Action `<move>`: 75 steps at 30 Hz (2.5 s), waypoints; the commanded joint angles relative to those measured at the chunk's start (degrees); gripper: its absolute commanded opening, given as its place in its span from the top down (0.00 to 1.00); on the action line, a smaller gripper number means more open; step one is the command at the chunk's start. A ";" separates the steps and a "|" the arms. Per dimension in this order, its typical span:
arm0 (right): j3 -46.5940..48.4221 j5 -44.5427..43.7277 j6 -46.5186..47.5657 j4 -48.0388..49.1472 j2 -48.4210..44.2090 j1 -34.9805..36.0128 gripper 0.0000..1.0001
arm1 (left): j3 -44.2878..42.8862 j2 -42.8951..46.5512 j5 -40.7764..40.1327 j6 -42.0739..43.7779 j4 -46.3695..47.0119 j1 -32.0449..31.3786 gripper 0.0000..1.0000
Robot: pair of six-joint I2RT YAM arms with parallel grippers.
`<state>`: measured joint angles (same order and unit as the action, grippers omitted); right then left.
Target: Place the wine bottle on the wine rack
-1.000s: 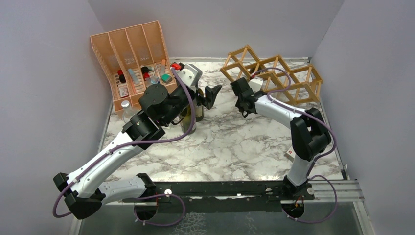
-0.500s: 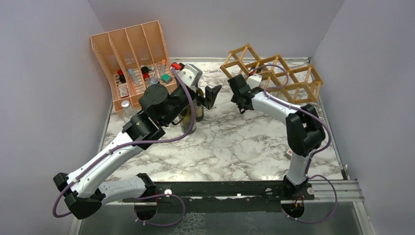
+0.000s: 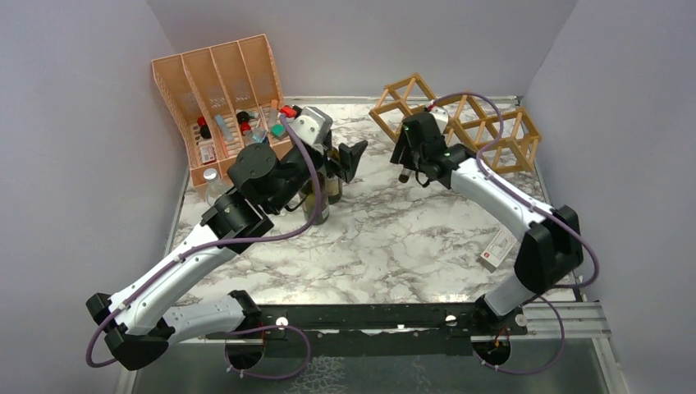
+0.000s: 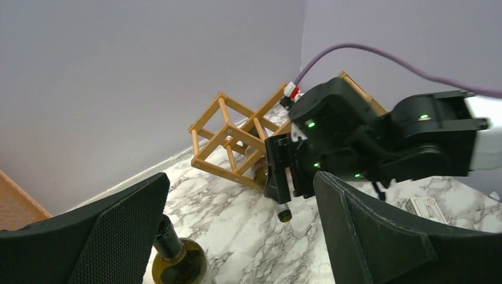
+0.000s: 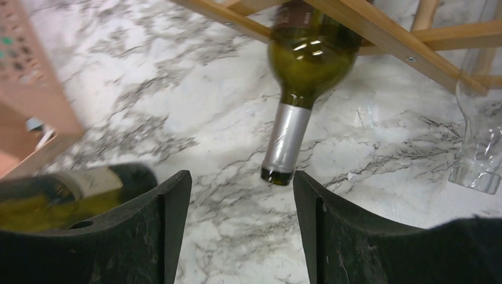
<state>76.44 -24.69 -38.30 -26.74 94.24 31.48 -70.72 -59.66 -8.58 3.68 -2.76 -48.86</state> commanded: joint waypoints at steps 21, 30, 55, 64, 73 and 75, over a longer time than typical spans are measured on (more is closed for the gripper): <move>2.16 20.11 20.49 16.89 -9.26 22.83 0.37 | 6.49 13.64 -19.55 -6.31 3.48 -0.27 0.01; 14.98 12.81 25.41 15.67 2.58 25.96 0.38 | 6.77 14.91 -28.54 -5.41 2.66 -0.25 0.01; 6.41 9.58 34.57 24.70 -2.85 28.39 0.90 | 8.40 14.71 -29.66 -3.84 7.96 -0.18 0.01; -6.30 -1.11 28.49 18.94 -21.73 28.44 0.95 | 9.59 11.50 -14.22 -0.54 9.06 -0.18 0.01; -14.62 -13.29 18.89 6.86 -39.16 28.40 0.99 | 15.77 3.30 14.61 6.09 15.93 -0.18 0.01; -14.47 -15.42 16.65 3.57 -41.31 28.36 0.99 | 17.01 1.00 18.24 6.93 17.31 -0.18 0.01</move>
<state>61.60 -32.16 -15.27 -20.03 57.52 59.68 -56.36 -55.29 -6.24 6.94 9.61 -48.86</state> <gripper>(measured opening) 0.363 0.989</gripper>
